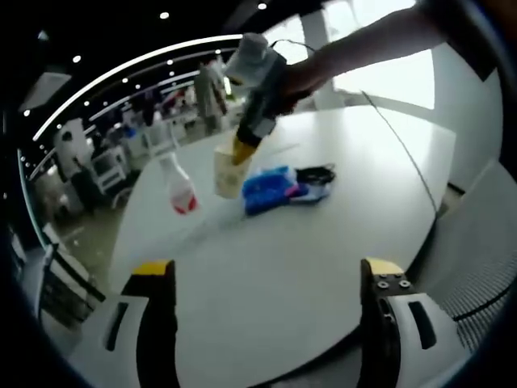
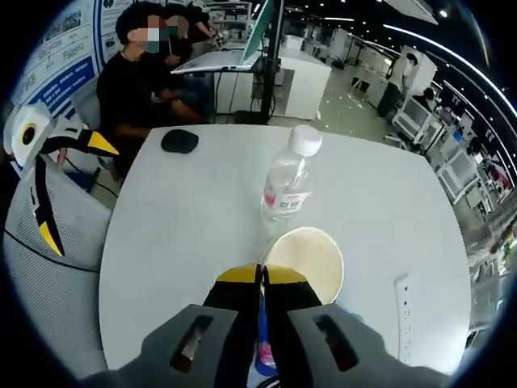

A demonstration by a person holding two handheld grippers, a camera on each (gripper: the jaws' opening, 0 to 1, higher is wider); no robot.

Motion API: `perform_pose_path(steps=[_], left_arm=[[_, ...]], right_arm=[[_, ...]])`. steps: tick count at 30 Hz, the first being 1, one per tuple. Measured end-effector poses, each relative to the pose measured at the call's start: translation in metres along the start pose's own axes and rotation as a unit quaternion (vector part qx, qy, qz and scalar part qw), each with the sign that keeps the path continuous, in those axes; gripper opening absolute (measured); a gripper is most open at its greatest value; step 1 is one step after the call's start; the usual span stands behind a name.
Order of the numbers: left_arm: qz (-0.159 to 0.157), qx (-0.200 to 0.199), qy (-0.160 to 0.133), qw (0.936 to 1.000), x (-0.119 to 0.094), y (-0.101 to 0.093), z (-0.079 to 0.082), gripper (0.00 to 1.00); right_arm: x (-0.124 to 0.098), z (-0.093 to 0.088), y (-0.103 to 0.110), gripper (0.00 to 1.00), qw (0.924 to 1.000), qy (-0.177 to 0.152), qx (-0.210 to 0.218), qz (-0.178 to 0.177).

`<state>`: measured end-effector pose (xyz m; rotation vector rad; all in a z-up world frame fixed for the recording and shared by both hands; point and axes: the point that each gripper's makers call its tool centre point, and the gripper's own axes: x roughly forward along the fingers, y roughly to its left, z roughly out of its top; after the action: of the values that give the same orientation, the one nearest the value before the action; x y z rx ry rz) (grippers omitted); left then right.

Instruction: Arrange the tabletop items into an orderly group along one side of the table until the central work area is clear of visible clutter.

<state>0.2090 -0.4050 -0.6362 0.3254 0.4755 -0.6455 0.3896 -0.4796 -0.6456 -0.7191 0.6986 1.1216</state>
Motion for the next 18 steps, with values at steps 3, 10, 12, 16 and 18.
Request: perform_pose_path(steps=[3,10,12,16,18], left_arm=[[-0.001,0.002,0.0,1.0,0.0,-0.001,0.0,0.89],[-0.004,-0.008,-0.004,1.0,0.001,-0.001,0.004,0.87],[-0.006,-0.008,-0.003,0.9999,0.002,-0.002,0.004,0.87],[-0.007,-0.005,0.003,1.0,0.004,-0.002,0.002,0.86],[-0.006,-0.006,0.005,1.0,0.004,-0.002,0.002,0.85]], right_arm=[[0.006,-0.004,-0.002,0.0,0.9999,0.011,-0.013,-0.002],[0.019,-0.006,-0.007,0.0,0.9997,0.014,-0.02,-0.004],[0.023,-0.005,-0.008,0.0,0.9997,0.015,-0.021,-0.005],[0.031,-0.007,-0.011,0.0,0.9997,0.017,-0.016,-0.004],[0.038,-0.008,-0.012,0.0,0.9996,0.021,-0.018,-0.009]])
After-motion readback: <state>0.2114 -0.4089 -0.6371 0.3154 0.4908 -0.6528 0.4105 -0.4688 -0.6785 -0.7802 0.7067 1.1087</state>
